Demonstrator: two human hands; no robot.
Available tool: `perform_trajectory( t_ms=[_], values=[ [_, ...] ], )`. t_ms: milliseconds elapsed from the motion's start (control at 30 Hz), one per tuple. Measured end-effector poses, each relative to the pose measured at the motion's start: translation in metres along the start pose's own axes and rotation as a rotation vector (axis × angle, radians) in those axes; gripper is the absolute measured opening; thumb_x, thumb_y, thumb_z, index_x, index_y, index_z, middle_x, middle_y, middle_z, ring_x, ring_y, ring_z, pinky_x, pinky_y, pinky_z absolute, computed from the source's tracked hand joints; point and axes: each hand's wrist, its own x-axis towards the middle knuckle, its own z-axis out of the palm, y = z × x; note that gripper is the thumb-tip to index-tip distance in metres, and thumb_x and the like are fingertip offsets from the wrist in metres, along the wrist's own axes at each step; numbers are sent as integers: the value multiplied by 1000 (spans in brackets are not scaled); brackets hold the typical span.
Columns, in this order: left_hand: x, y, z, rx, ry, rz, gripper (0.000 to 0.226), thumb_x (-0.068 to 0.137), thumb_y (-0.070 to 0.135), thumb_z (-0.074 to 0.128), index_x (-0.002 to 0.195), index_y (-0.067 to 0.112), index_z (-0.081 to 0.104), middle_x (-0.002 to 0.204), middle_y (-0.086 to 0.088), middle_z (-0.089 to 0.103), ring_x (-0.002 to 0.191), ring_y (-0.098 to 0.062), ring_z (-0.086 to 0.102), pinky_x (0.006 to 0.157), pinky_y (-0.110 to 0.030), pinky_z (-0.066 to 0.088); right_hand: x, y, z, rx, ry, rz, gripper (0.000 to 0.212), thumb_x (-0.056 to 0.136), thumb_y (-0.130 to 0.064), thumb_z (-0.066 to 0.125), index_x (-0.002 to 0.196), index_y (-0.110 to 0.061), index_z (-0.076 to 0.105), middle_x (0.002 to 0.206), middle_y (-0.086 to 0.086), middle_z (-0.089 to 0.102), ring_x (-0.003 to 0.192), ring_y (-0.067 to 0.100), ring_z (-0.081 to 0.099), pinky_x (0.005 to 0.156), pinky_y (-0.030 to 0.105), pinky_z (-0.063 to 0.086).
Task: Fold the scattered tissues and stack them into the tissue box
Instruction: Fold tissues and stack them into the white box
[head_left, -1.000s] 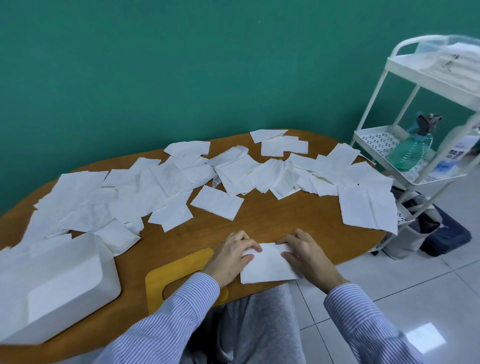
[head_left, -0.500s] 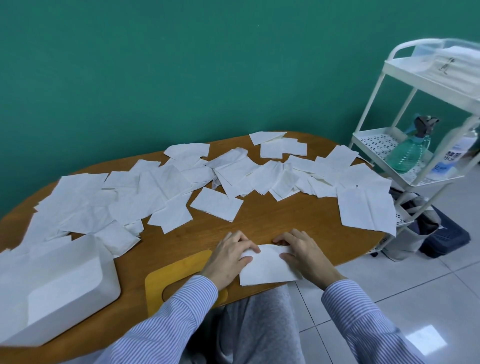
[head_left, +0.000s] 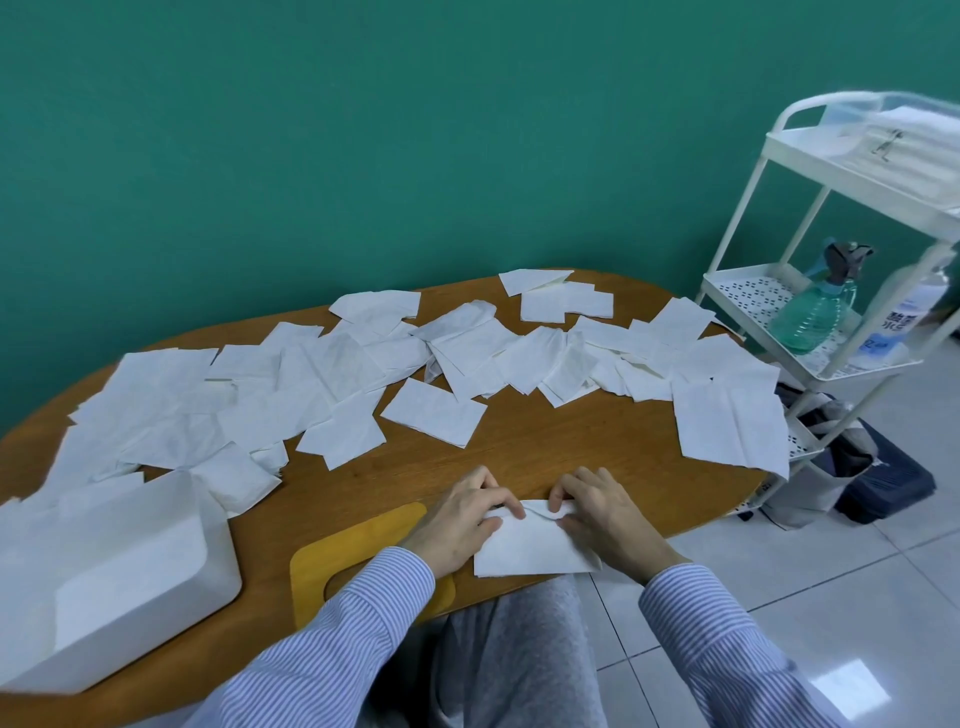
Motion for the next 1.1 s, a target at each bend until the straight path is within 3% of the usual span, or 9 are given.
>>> perform_trajectory(
  t_ms=[133, 300, 500, 700, 833, 933, 1100],
  values=[
    [-2, 0, -3, -44, -9, -4, 26, 100, 13, 57, 113, 34, 67, 114, 13, 45, 113, -4, 45, 100, -26, 40, -2, -4, -4, 3, -26, -8, 14, 94, -22, 55, 97, -35, 49, 96, -19, 45, 89, 7, 34, 77, 26, 30],
    [-8, -6, -8, -76, 2, -13, 27, 101, 15, 55, 115, 36, 67, 111, 9, 52, 113, -7, 44, 101, -23, 31, 0, -11, -11, 176, -71, 27, 21, 91, -14, 57, 94, -34, 49, 97, -12, 48, 90, 2, 46, 72, 15, 34],
    [-18, -10, -13, 12, 76, 34, 27, 101, 14, 55, 115, 33, 67, 112, 15, 49, 112, -2, 43, 98, -23, 39, 2, -23, -11, 124, -9, 43, 17, 89, -16, 57, 91, -33, 53, 96, -16, 55, 93, 6, 44, 81, 28, 39],
    [-24, -10, -11, 169, 88, 120, 28, 102, 18, 53, 121, 32, 68, 126, 17, 55, 113, -4, 40, 95, -25, 30, -1, -27, -13, 134, 14, 40, 15, 91, -21, 60, 91, -35, 55, 95, -22, 55, 94, 0, 45, 80, 24, 39],
    [-25, -10, -14, 181, 123, 135, 28, 103, 20, 51, 122, 32, 68, 115, 14, 56, 108, -5, 42, 91, -25, 32, 1, -29, -15, 185, 48, 54, 18, 92, -18, 60, 89, -36, 58, 90, -20, 59, 89, 0, 52, 77, 24, 46],
    [-23, -9, -15, 98, 127, 85, 27, 103, 19, 52, 118, 32, 70, 104, 15, 52, 102, -4, 45, 91, -23, 35, 0, -29, -15, 228, 46, 57, 19, 95, -19, 56, 93, -38, 56, 93, -19, 56, 90, -1, 52, 77, 23, 46],
    [-17, -13, -18, -313, 187, -49, 26, 99, 12, 59, 105, 31, 77, 99, 11, 58, 94, -2, 55, 81, -13, 42, -3, -28, -19, 396, -26, 134, 30, 93, -23, 59, 110, -45, 49, 101, -21, 59, 95, 0, 57, 75, 20, 47]
  ],
)
